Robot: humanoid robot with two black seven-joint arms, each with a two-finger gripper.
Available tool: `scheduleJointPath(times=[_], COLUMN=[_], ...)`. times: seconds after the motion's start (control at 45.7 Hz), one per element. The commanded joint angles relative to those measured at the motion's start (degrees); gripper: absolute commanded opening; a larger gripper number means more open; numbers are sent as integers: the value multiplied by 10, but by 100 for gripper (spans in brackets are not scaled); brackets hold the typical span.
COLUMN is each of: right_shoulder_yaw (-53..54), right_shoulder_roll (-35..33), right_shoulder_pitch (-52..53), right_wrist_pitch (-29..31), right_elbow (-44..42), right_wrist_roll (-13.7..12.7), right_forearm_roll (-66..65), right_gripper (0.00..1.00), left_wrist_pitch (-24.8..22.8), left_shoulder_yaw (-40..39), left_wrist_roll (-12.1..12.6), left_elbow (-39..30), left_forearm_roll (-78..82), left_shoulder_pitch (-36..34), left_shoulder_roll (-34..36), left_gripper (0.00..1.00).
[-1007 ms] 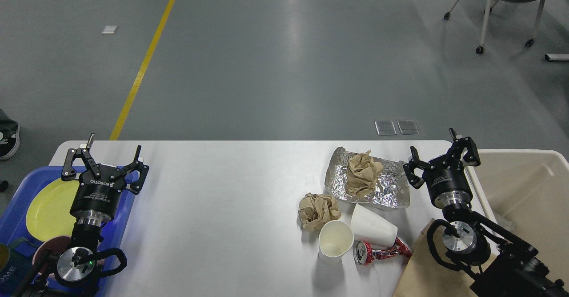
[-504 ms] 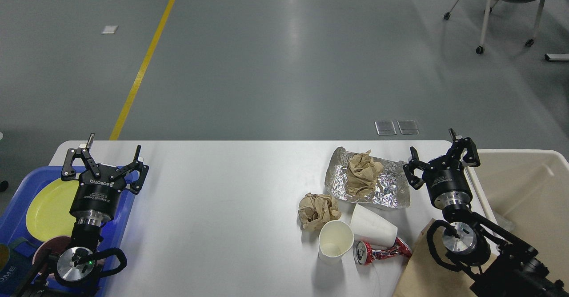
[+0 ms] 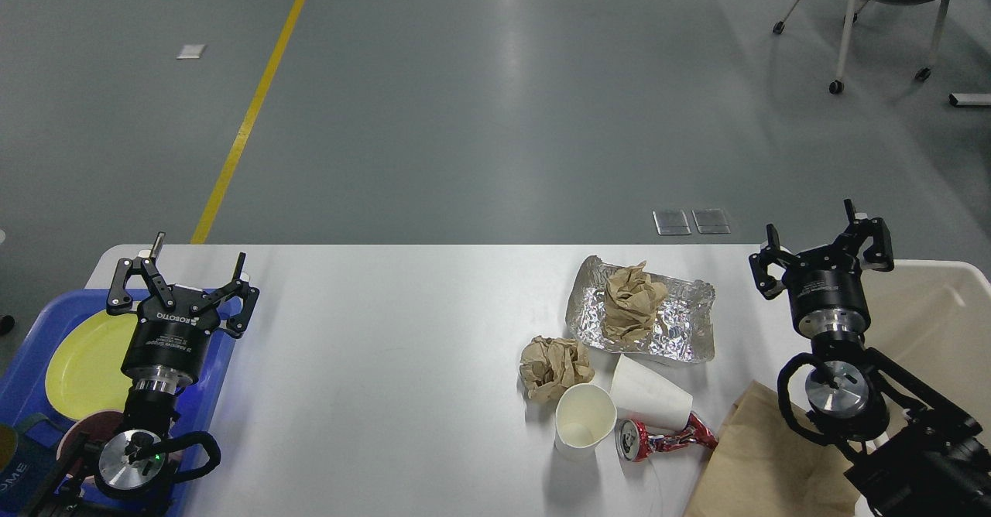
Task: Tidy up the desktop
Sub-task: 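Lift the right gripper out of the bin toward the table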
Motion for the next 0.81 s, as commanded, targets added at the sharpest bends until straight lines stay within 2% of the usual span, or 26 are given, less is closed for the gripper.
scheduleJointPath(times=[0.0, 0.328, 0.591, 0.788], right_shoulder_yaw=[-3, -5, -48, -49], right_shoulder_roll=[-6, 15, 16, 15], right_shoulder_pitch=[-5, -6, -4, 5], right_wrist_pitch=[-1, -1, 0, 1], right_elbow=[-1, 0, 2, 5], right_wrist_roll=[-2, -4, -9, -69], right_forearm_roll=[0, 0, 0, 1], right_gripper=[100, 100, 100, 100], left_wrist_pitch=[0, 0, 0, 0], left_shoulder_yaw=[0, 0, 0, 0], left_wrist_roll=[0, 0, 0, 0], left_elbow=[0, 0, 0, 0], left_forearm_roll=[-1, 0, 0, 0], left_shoulder_pitch=[0, 0, 0, 0], left_shoulder_roll=[0, 0, 0, 0], left_gripper=[96, 96, 96, 96])
